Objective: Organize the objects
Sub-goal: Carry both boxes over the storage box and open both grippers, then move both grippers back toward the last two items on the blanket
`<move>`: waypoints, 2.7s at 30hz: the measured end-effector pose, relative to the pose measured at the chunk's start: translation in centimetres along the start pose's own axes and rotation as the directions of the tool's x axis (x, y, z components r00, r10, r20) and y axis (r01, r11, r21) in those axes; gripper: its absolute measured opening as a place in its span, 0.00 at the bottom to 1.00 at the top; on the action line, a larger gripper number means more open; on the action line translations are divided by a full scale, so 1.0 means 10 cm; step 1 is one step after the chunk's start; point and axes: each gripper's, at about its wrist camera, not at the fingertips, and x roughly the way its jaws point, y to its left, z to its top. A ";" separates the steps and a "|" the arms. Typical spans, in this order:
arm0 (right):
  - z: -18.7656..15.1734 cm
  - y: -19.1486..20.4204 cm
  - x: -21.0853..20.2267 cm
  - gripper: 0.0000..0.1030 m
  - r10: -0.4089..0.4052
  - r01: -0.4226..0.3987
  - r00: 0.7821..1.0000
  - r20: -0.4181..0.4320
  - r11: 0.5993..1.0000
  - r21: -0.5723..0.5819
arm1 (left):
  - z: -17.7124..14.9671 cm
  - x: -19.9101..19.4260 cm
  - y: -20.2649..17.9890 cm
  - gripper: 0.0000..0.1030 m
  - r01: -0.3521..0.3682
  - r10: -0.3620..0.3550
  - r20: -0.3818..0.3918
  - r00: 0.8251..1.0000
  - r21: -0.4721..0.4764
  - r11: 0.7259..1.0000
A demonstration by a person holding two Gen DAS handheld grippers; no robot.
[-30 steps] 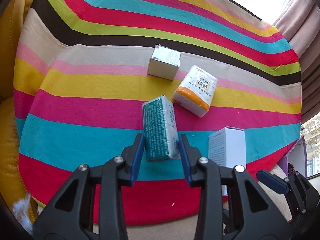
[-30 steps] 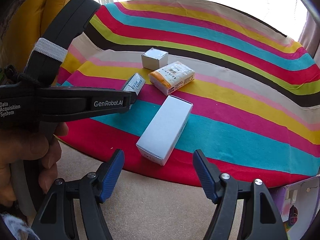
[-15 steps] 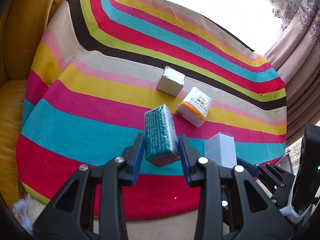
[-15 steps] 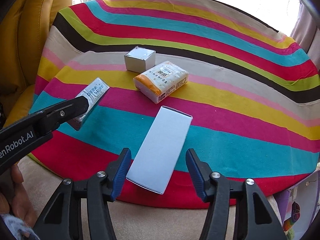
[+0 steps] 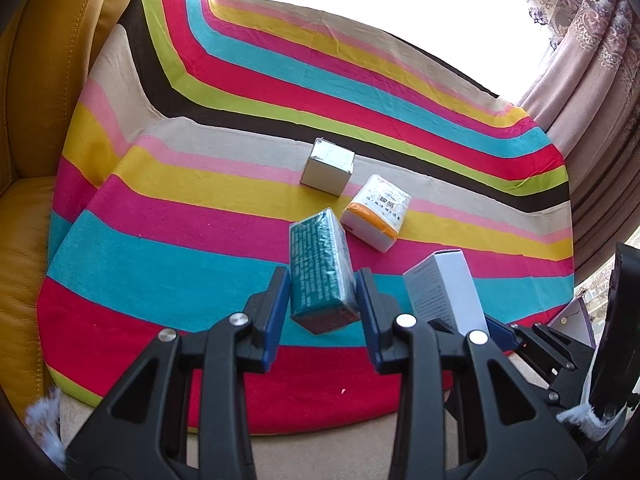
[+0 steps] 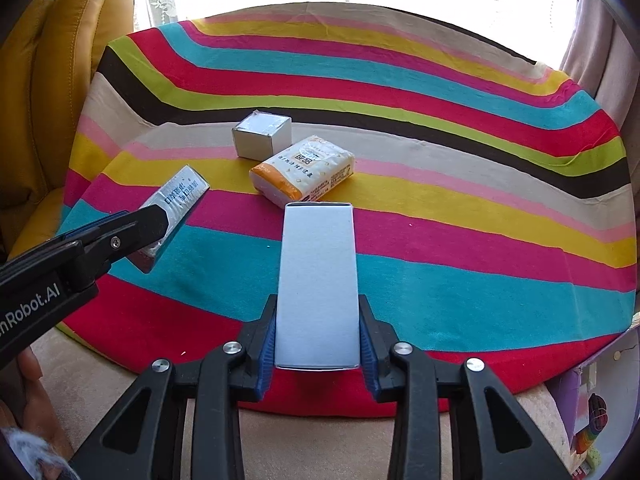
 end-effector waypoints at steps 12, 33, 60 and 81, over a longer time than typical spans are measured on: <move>-0.09 -0.40 -0.36 0.35 0.069 -0.085 0.991 0.112 0.986 0.145 | -0.17 -0.16 -0.47 0.37 0.005 -0.005 -0.012 1.000 0.060 0.998; -0.87 -1.89 -1.00 0.35 0.020 -0.108 0.979 0.204 0.895 0.432 | -0.62 0.01 -2.03 0.37 0.127 -0.099 -0.114 0.989 0.277 0.952; -1.76 -3.41 -1.55 0.45 -0.293 0.150 0.950 0.108 0.731 0.666 | -1.24 0.08 -3.42 0.59 0.513 -0.384 -0.361 0.850 0.400 0.760; -1.55 -3.17 -1.57 0.52 -0.274 0.148 0.955 0.115 0.772 0.618 | -1.04 0.05 -3.15 0.62 0.452 -0.359 -0.293 0.886 0.379 0.808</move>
